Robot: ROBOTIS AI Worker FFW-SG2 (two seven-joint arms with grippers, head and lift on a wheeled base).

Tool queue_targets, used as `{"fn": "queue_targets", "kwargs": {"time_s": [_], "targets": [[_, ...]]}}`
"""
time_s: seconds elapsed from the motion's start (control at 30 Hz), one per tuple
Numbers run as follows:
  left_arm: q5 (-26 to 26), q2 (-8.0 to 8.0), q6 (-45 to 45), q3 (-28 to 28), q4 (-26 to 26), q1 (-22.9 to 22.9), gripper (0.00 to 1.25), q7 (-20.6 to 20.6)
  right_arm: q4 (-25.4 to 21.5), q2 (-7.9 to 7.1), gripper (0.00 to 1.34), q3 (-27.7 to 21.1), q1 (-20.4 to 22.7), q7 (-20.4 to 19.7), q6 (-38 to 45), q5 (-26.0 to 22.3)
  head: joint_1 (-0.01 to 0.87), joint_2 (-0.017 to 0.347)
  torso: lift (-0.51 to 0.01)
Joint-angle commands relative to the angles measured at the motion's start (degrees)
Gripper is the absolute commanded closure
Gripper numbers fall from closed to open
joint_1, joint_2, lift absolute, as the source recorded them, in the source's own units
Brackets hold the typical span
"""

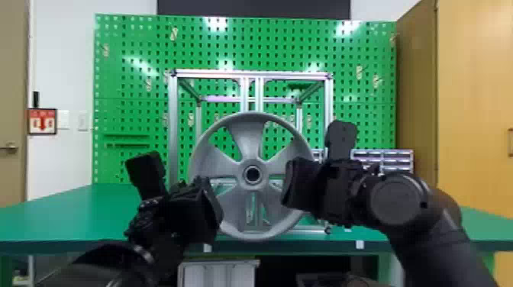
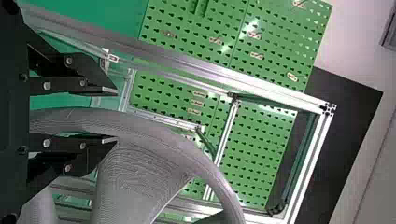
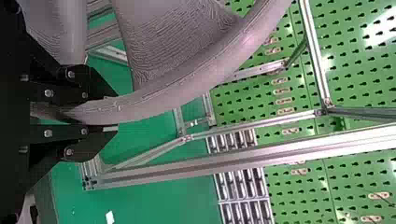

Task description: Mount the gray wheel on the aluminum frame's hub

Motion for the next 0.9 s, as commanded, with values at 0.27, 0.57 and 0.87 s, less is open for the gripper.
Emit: {"fn": "queue_targets", "kwargs": {"time_s": [0.27, 0.57, 0.87], "targets": [[-0.41, -0.19, -1.06, 0.07, 2.7, -0.85, 0.87, 0.01, 2.81, 0.04, 1.18, 0.71, -0.18, 1.69, -3.0, 2.72, -0.005, 0.006, -0.499], [-0.41, -0.19, -1.59, -0.19, 2.7, -0.67, 0.87, -0.07, 2.72, 0.04, 1.18, 0.8, 0.09, 1.86, -3.0, 2.72, -0.005, 0.006, -0.499], [-0.67, -0.19, -1.76, -0.37, 2.44, -0.58, 0.87, -0.07, 2.28, 0.04, 1.18, 0.8, 0.17, 1.78, -3.0, 2.72, -0.005, 0.006, -0.499]]}}
